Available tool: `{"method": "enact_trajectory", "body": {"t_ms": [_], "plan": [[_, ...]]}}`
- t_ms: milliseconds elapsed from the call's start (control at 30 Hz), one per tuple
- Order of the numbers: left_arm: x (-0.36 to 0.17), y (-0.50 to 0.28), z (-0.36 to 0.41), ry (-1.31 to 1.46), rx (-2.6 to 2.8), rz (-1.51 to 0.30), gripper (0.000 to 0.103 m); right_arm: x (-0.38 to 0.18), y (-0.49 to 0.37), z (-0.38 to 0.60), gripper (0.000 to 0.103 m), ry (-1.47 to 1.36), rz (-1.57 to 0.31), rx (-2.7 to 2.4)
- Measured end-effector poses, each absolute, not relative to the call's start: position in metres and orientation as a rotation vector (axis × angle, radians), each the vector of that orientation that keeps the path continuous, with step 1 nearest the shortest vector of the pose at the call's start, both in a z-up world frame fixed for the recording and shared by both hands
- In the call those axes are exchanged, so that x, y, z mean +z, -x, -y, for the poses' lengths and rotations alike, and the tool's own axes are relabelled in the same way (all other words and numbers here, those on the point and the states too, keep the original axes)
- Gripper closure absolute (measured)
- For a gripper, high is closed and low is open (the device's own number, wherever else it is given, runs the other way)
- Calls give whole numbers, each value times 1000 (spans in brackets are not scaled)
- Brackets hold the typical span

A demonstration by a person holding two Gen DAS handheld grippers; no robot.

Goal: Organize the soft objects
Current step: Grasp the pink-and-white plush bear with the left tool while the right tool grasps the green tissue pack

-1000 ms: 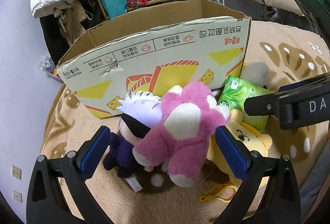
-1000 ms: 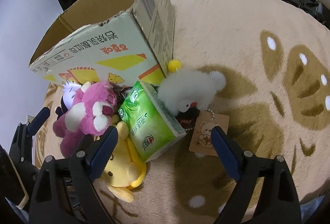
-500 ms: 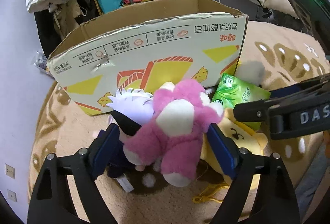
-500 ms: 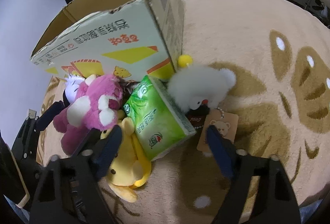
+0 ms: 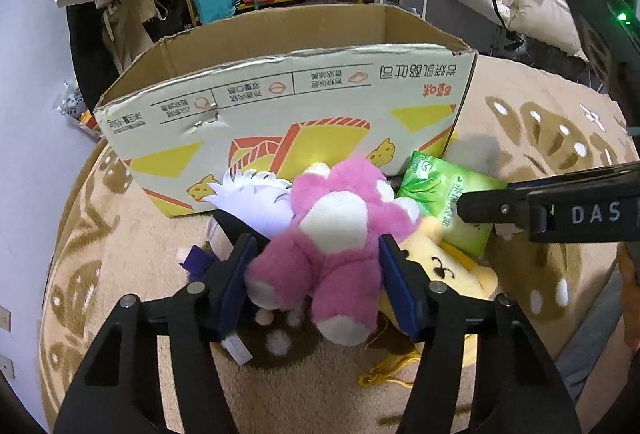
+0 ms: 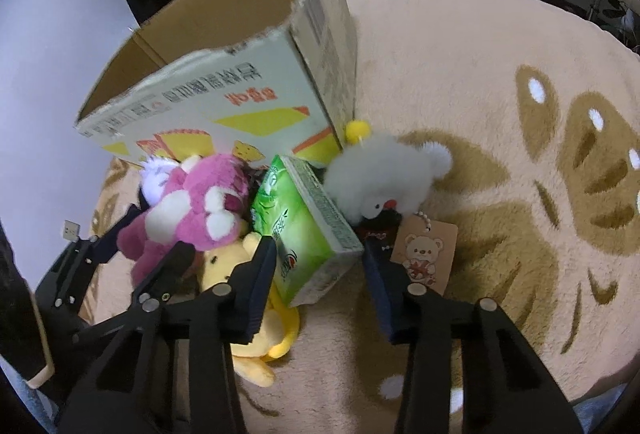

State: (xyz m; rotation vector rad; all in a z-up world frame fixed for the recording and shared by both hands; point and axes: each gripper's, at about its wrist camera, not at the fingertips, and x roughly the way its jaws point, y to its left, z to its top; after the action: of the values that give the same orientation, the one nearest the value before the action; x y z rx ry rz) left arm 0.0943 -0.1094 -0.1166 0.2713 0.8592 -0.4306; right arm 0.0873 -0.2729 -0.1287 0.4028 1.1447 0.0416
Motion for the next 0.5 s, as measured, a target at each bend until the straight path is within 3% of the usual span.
{"method": "enact_trajectory", "body": {"t_ms": [100,400,433,500], "plan": [[-113,-91,109,-273,-426,-844,46,-120,-83,269,66,-396,-1103,57],[-97,-82,101,-247,-398,-809,48,-110,-87,246,67,-319,-1017,48],[-97,-81,101,-246,-395,-808,49,-109,-87,246,73,-303,-1015,43],[-94,-79,99,-241,-387,-804,49,-107,-88,244,73,-279,-1004,46]]}}
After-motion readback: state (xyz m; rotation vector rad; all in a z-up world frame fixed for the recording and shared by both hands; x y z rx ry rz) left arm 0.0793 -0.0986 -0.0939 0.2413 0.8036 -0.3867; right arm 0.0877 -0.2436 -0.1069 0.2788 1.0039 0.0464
